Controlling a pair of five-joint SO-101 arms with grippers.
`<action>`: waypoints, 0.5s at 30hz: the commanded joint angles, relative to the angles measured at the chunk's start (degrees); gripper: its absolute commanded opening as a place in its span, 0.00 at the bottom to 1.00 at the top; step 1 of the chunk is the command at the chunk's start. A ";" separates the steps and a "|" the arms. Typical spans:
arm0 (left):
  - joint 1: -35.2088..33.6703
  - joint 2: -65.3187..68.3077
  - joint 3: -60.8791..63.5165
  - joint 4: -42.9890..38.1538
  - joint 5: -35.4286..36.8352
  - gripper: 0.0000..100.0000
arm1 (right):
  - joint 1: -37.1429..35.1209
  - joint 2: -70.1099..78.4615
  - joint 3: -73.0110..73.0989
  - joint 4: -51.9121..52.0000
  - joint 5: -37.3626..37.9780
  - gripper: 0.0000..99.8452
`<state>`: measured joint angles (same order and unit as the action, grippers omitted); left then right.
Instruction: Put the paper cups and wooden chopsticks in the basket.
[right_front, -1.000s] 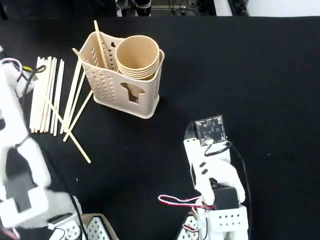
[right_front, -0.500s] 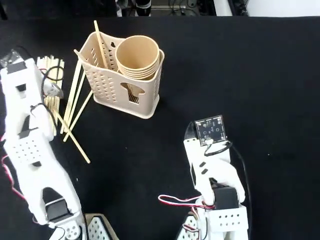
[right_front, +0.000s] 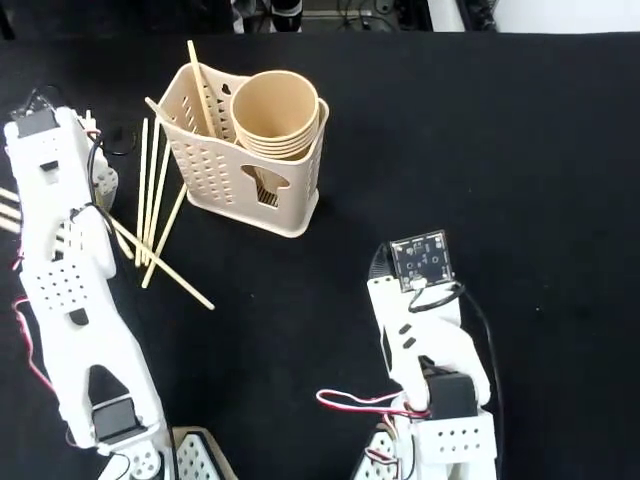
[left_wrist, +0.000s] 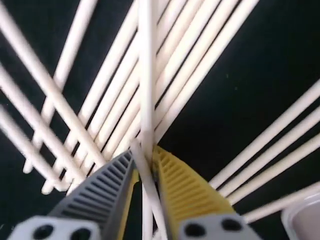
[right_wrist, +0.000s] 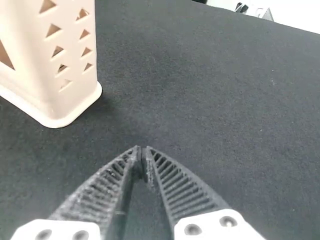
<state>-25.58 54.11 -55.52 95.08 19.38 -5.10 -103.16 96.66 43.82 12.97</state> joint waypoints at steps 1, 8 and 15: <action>0.66 -0.70 -10.42 5.71 -2.20 0.03 | -0.62 -2.77 -0.13 0.18 -0.09 0.01; 0.66 -4.57 -16.04 5.89 -6.77 0.03 | -0.62 -2.77 -0.13 0.18 -0.09 0.01; 1.36 -20.48 -16.13 5.89 -9.49 0.03 | -0.62 -2.77 -0.13 0.18 -0.09 0.01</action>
<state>-25.05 44.09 -68.70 100.62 11.74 -5.10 -103.16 96.66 43.82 12.97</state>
